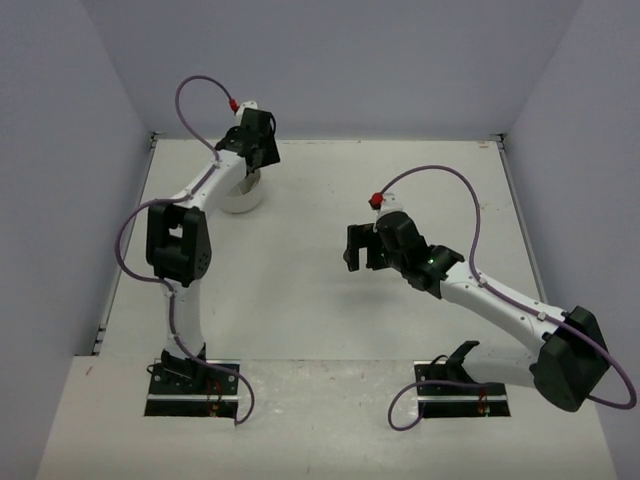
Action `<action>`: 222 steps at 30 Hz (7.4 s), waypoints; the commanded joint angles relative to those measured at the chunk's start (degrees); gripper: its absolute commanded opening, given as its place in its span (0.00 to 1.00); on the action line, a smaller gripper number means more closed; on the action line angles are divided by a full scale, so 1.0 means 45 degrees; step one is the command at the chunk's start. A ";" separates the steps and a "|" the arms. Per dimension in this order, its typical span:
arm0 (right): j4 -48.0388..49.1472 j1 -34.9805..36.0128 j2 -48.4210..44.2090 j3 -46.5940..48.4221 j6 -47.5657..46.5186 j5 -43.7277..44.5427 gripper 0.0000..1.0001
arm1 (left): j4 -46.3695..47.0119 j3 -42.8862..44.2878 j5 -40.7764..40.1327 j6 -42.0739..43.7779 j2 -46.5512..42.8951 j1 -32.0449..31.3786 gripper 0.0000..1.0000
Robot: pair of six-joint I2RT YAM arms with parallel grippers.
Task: Sort the stationery into containers
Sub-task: Pick up the stapler from the center of the board, then place the stapler in the storage box.
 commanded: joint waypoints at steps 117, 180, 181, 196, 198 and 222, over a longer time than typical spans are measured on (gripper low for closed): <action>0.4434 0.2662 -0.4007 -0.2045 -0.1998 -0.0518 0.99 | 0.8883 -0.7218 0.8712 0.3940 -0.8585 0.4815 0.00; 0.4461 0.2701 -0.6412 -0.4164 -0.1918 -0.4164 0.99 | 1.2745 -0.5633 1.4812 0.3604 -0.1683 0.6697 0.00; 0.4441 0.2691 -0.6401 -0.4166 -0.1918 -0.4175 0.99 | 1.2862 -0.5701 1.4524 0.3525 -0.1935 0.6695 0.00; 0.4271 0.2699 -0.6312 -0.4096 -0.1979 -0.3757 0.99 | 0.9625 -0.7834 0.7215 0.0930 -0.7044 0.6667 0.00; 0.4270 0.2688 -0.6340 -0.4103 -0.1971 -0.3742 0.99 | 0.9261 -0.8116 0.7175 0.0675 -0.7475 0.6636 0.00; 0.4300 0.2697 -0.6225 -0.4170 -0.1977 -0.3485 0.99 | 0.6752 -0.8085 0.7746 0.1391 -0.7470 0.6433 0.00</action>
